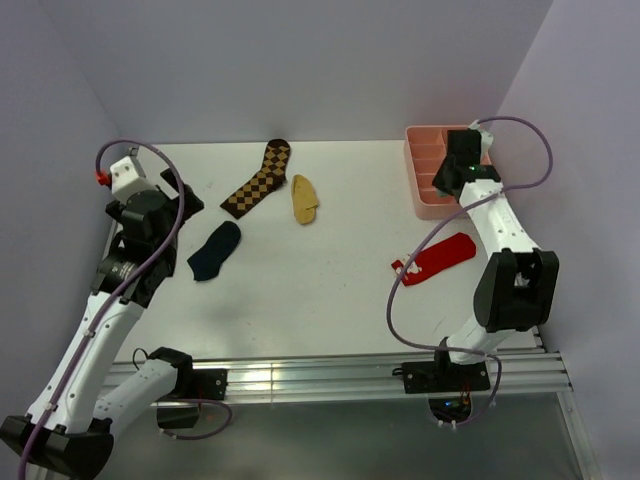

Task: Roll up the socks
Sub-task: Place the sock in the storage box.

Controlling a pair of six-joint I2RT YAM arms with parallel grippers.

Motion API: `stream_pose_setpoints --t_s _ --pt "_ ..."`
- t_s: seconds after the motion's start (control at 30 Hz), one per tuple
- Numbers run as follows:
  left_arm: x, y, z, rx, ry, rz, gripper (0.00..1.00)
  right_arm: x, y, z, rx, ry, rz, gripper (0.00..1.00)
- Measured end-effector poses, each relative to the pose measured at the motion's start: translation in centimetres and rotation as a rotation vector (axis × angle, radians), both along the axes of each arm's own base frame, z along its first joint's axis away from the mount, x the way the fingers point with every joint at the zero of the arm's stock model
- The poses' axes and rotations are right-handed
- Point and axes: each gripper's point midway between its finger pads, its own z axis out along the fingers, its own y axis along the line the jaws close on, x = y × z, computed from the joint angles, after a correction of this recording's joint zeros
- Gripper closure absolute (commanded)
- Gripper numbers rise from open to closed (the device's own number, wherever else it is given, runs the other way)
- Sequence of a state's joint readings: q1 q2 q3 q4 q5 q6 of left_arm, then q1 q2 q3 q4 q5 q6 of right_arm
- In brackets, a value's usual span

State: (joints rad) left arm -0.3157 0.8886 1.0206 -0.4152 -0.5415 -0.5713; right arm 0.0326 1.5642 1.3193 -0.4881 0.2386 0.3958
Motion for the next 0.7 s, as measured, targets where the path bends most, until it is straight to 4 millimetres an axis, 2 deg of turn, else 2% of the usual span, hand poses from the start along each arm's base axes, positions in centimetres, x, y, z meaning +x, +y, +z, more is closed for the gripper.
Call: stream_pose_setpoints --t_s 0.1,0.2,0.3,0.43,0.7 --pt "-0.9 2.0 0.1 0.054 -0.012 0.081 0.00 1.1 -4.0 0.2 -0.010 0.012 -0.115 1.00" --pt "-1.8 3.4 -0.5 0.095 -0.013 0.143 0.00 2.0 -7.3 -1.0 -0.004 0.062 -0.206 1.00" --pt "-2.4 4.4 -1.3 0.126 -0.011 0.185 0.00 2.5 -9.6 -2.6 -0.002 0.114 -0.275 1.00" --pt "-2.7 5.0 -2.1 0.149 -0.014 0.209 0.00 3.2 -11.5 -4.4 0.005 0.174 -0.334 1.00" --pt "-2.6 5.1 -2.1 0.158 -0.027 0.218 0.01 3.8 -13.7 -4.9 0.012 0.189 -0.422 1.00"
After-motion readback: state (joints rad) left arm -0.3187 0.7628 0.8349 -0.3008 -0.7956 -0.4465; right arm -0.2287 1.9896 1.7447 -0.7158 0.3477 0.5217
